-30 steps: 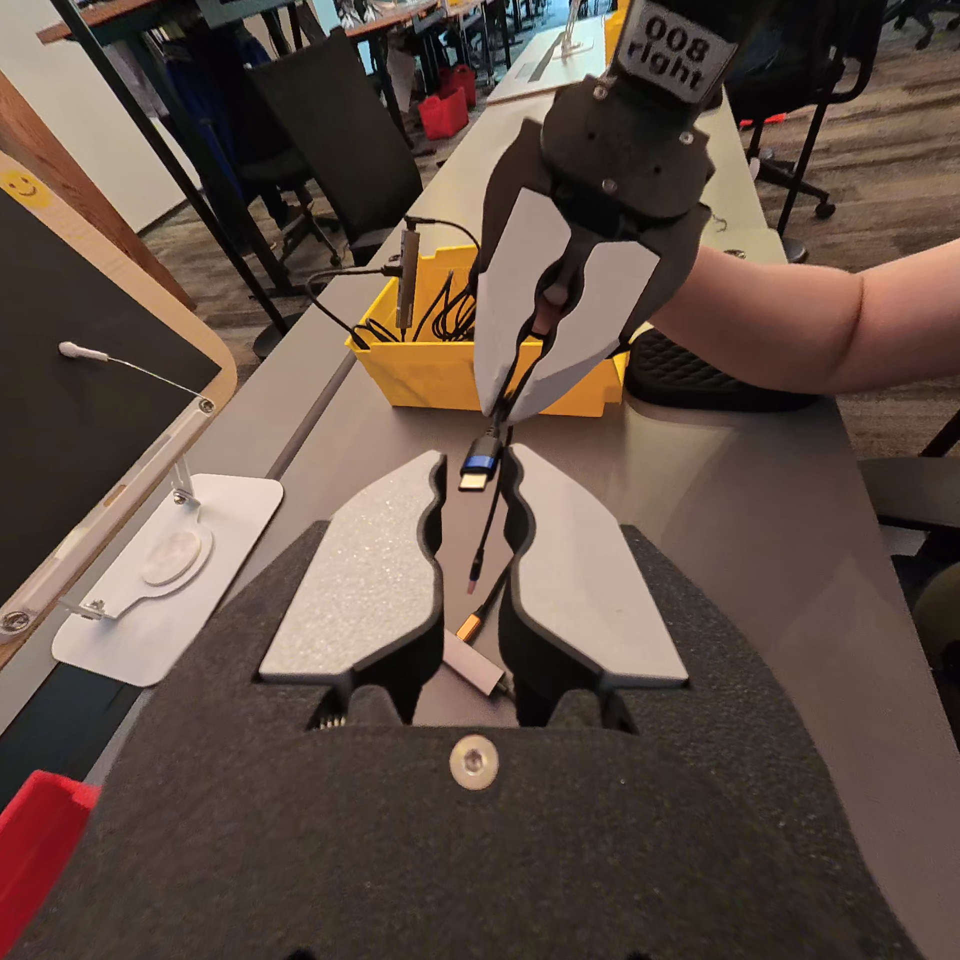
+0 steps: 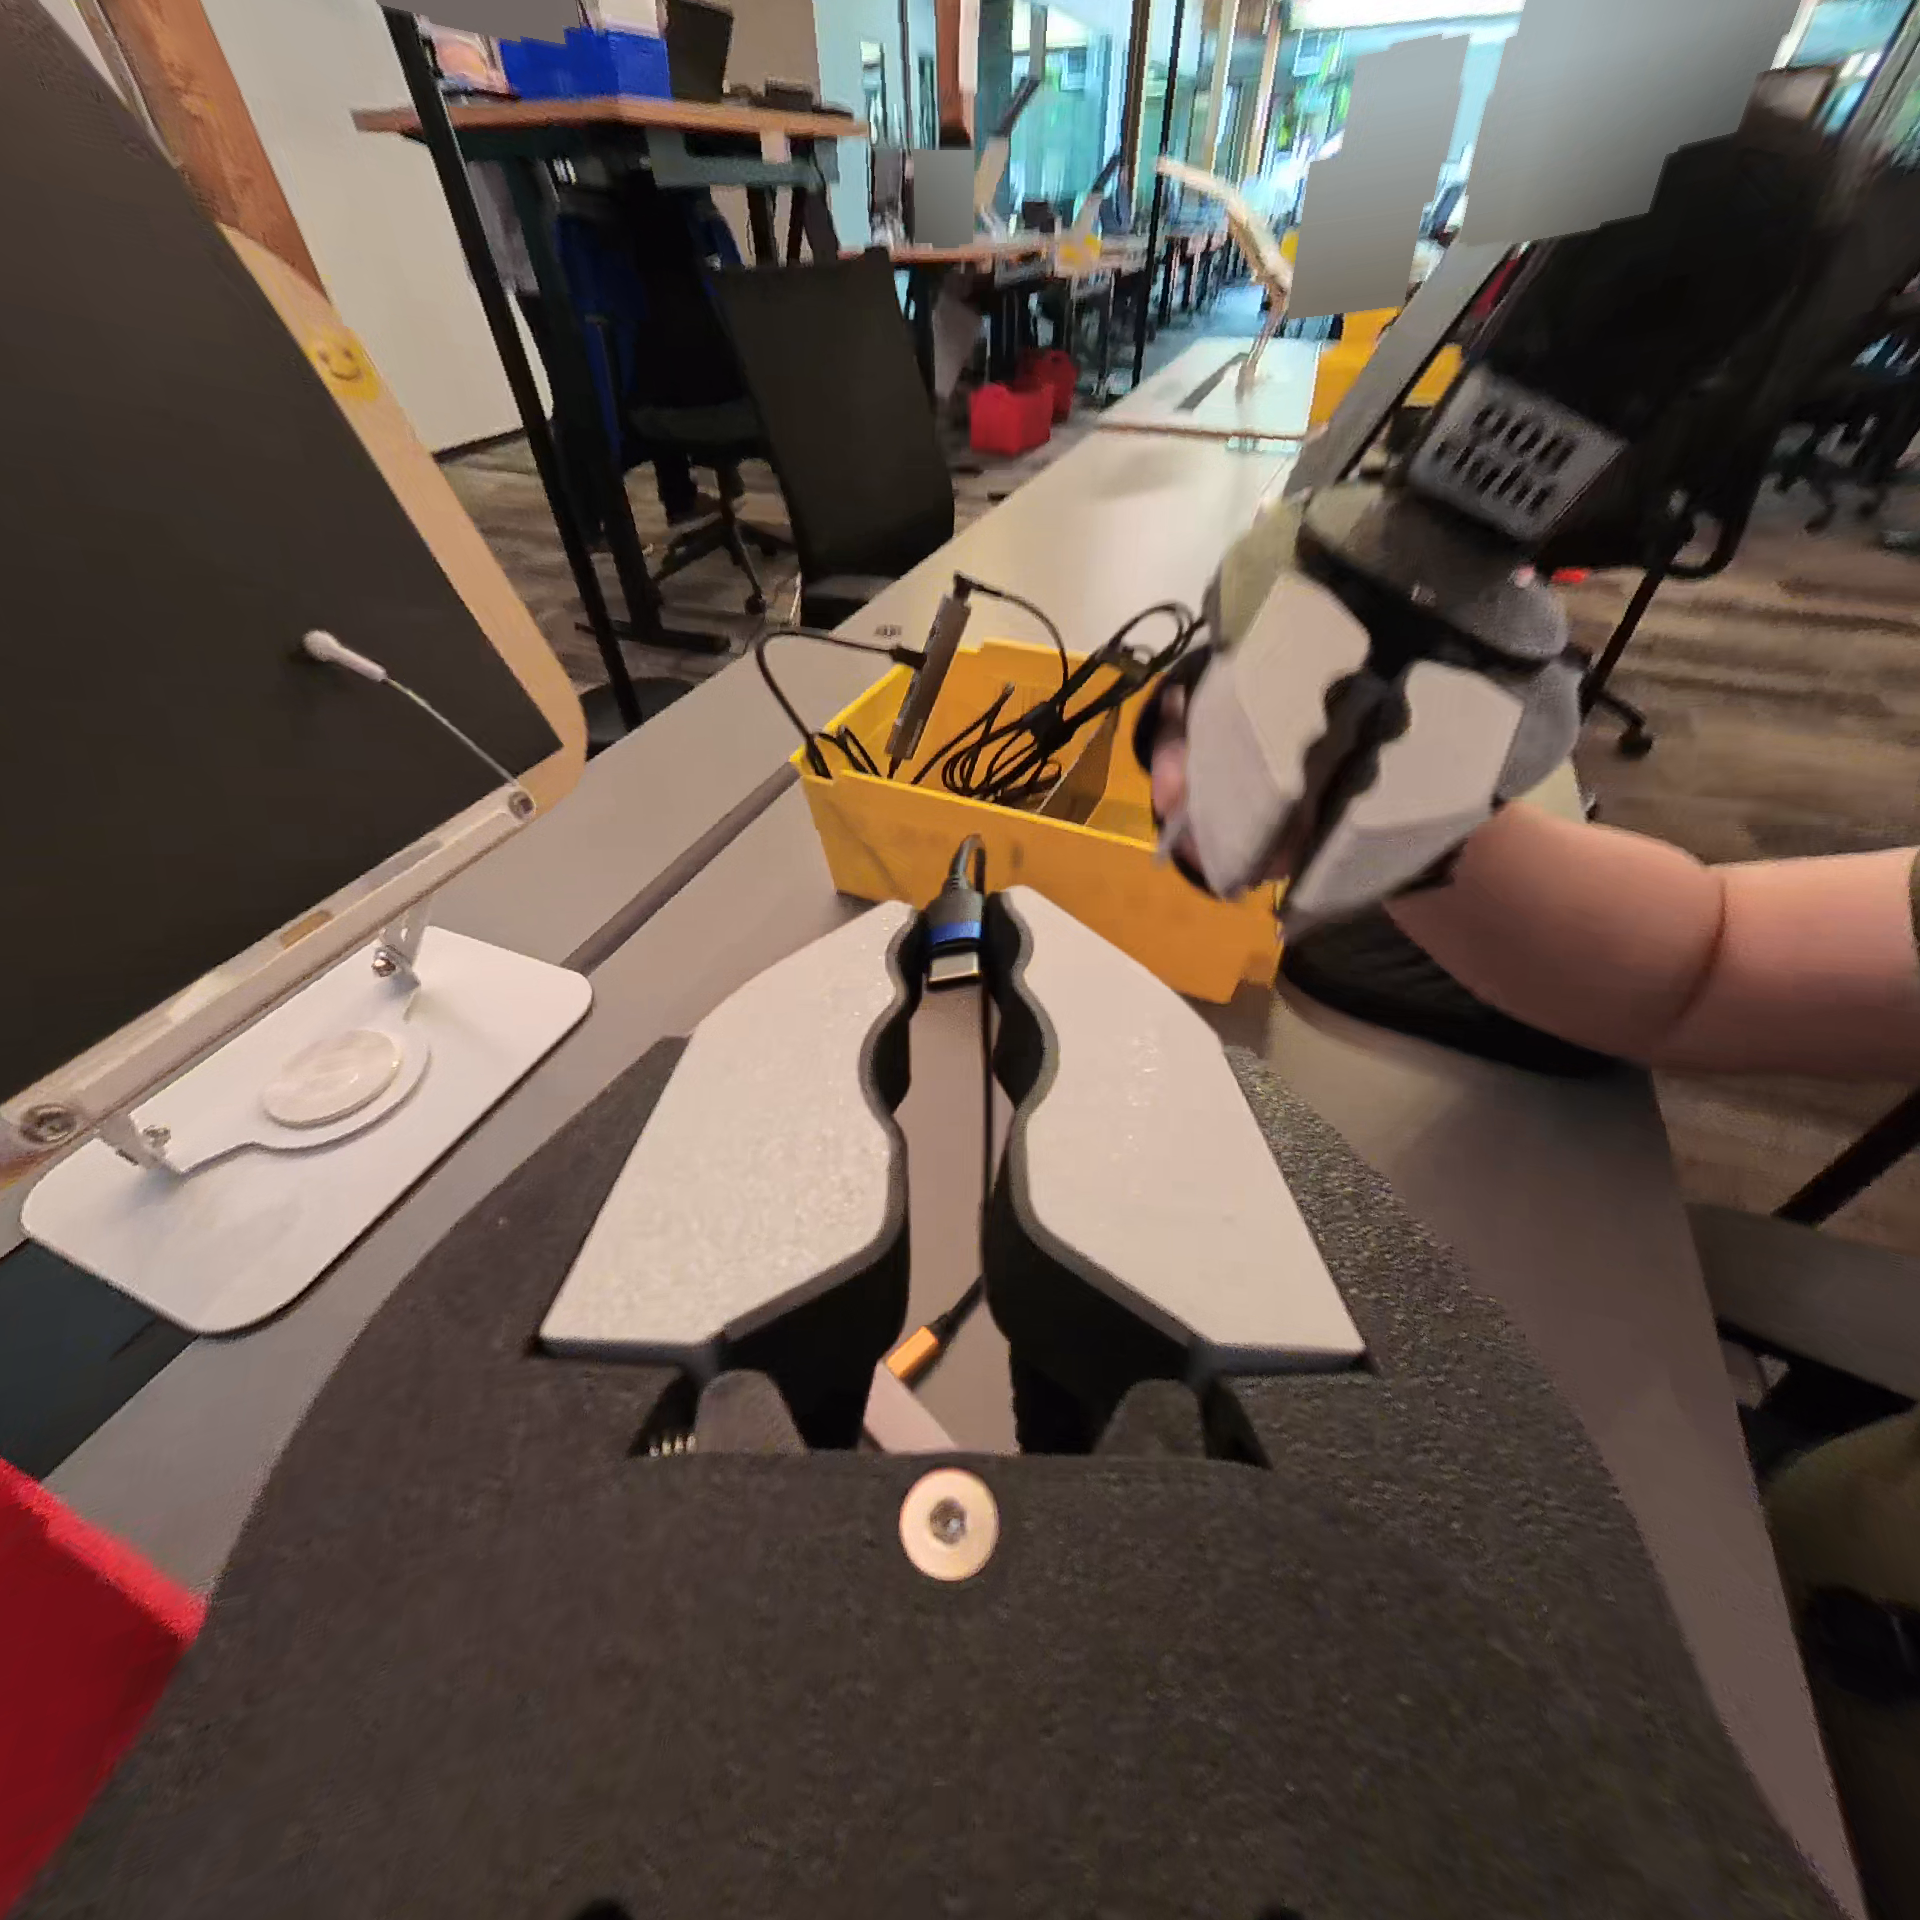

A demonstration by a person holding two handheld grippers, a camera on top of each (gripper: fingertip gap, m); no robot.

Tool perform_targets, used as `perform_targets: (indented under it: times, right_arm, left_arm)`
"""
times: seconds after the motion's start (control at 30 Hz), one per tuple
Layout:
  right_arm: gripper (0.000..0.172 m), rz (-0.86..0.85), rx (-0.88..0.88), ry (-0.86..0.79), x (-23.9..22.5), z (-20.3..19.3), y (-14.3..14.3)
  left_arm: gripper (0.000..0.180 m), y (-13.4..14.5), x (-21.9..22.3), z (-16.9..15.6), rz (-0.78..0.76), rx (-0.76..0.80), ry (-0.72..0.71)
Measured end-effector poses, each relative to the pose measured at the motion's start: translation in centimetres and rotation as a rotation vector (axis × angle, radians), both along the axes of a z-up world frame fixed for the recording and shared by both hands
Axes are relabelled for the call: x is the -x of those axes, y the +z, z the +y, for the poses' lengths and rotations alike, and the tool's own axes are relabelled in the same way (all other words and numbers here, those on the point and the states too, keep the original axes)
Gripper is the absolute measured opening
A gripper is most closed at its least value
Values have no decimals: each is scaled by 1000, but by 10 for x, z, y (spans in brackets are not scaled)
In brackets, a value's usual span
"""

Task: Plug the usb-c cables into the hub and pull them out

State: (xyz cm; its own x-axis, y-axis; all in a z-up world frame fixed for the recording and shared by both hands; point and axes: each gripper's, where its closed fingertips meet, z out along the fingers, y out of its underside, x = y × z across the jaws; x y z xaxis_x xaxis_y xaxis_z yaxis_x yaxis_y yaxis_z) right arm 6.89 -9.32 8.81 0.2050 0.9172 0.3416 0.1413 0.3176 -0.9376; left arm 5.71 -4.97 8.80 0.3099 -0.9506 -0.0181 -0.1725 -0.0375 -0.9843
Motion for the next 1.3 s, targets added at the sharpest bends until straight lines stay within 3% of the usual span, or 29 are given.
perform_targets:
  times: [0.07, 0.13, 0.23, 0.3, 0.47, 0.63, 0.67, 0.7, 0.87, 0.93, 1.03, 1.17, 1.3]
  right_arm:
    - [5, 49, 168, 152, 19, -18, -8]
    - [22, 104, 368, 223, 41, -19, -25]
    - [37, 193, 565, 213, 60, -3, -53]
    - [38, 281, 572, 173, 58, 9, -53]
    - [51, 439, 290, 130, 27, 11, -15]
    - [50, 590, 50, 184, -7, -10, 24]
    - [41, 613, 34, 221, -12, -16, 29]
    - [30, 608, 26, 265, -14, -22, 31]
    - [16, 443, -2, 273, -10, -23, 21]
    - [3, 387, 2, 256, -9, -19, 17]
    - [3, 369, -21, 232, -10, -17, 17]
    - [3, 334, -280, 76, -19, -15, 24]
    - [3, 277, -520, -30, -27, -21, 30]
  left_arm:
    - [10, 8, 3, -5, -46, 3, -26]
    - [10, 14, 0, -15, -67, -12, -70]
    - [10, 19, -7, -30, -60, -51, -120]
    - [10, 19, -13, -41, -50, -69, -168]
    - [10, 8, -23, -55, 24, -103, -235]
    - [10, 0, -26, -64, 64, -128, -293]
    - [10, -1, -27, -67, 72, -140, -305]
    - [10, -1, -28, -68, 73, -151, -308]
    - [10, -1, -26, -69, 85, -185, -297]
    - [11, -3, -26, -67, 104, -197, -283]
    - [11, -4, -25, -63, 101, -201, -259]
    - [40, -4, -12, -59, 54, -79, -273]
    - [34, 12, -13, -56, -94, 105, -307]
